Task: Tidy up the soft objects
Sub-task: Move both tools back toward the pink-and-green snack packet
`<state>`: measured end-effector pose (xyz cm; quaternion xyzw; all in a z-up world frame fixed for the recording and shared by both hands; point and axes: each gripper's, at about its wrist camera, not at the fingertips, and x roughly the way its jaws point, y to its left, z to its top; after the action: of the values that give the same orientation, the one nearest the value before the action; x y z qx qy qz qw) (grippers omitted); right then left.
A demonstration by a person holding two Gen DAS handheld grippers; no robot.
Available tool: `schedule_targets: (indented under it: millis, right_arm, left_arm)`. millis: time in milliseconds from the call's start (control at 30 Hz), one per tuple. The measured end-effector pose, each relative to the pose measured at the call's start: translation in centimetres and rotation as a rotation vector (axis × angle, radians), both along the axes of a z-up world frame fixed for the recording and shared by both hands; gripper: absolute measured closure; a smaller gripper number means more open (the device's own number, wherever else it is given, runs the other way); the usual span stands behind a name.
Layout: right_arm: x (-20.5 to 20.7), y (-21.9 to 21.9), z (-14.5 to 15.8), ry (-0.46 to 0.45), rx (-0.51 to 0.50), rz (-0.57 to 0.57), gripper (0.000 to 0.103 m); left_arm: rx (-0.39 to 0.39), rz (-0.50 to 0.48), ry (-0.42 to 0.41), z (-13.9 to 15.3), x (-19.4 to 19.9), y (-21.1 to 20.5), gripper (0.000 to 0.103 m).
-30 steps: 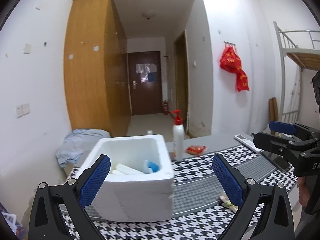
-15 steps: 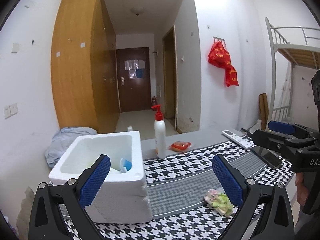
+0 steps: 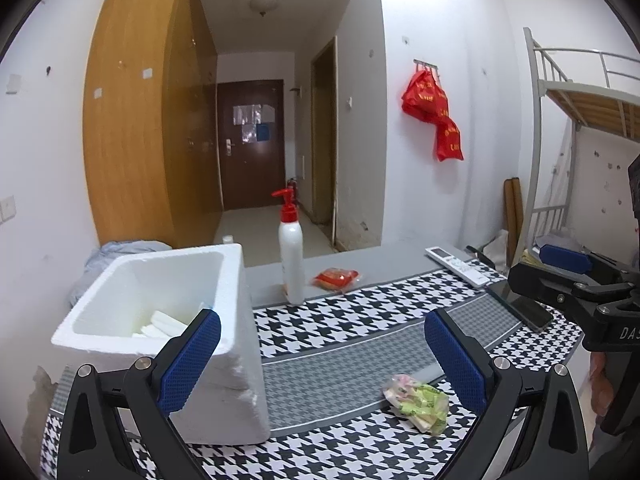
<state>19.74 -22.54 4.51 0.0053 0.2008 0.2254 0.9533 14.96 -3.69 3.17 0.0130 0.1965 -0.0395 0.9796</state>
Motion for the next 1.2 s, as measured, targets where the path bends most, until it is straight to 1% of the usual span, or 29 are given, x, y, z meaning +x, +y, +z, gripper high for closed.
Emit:
schedule_targets:
  millis: [167, 467, 867, 1000, 1200]
  right_arm:
    - [0.2, -0.7, -0.6, 0.008, 0.0, -0.014, 0.001]
    - [0.1, -1.8, -0.8, 0.007, 0.012, -0.026, 0.001]
    - [0.5, -2.8, -2.0, 0.024, 0.021, -0.037, 0.001]
    - [0.5, -2.8, -2.7, 0.04, 0.007, -0.043, 0.001]
    - [0.9, -3.8, -3.8, 0.071, 0.039, -0.073, 0.001]
  left_arm:
    - [0.002, -0.01, 0.009, -0.2, 0.3, -0.7, 0.001]
    - [-0.011, -0.032, -0.007, -0.5, 0.4, -1.5, 0.001]
    - [-0.015, -0.056, -0.002, -1.9, 0.5, -2.3, 0.001]
    - [-0.019, -0.065, 0.005, -2.4, 0.6, -2.5, 0.001]
    - [-0.007, -0.079, 0.009, -3.3, 0.6, -3.0, 0.001]
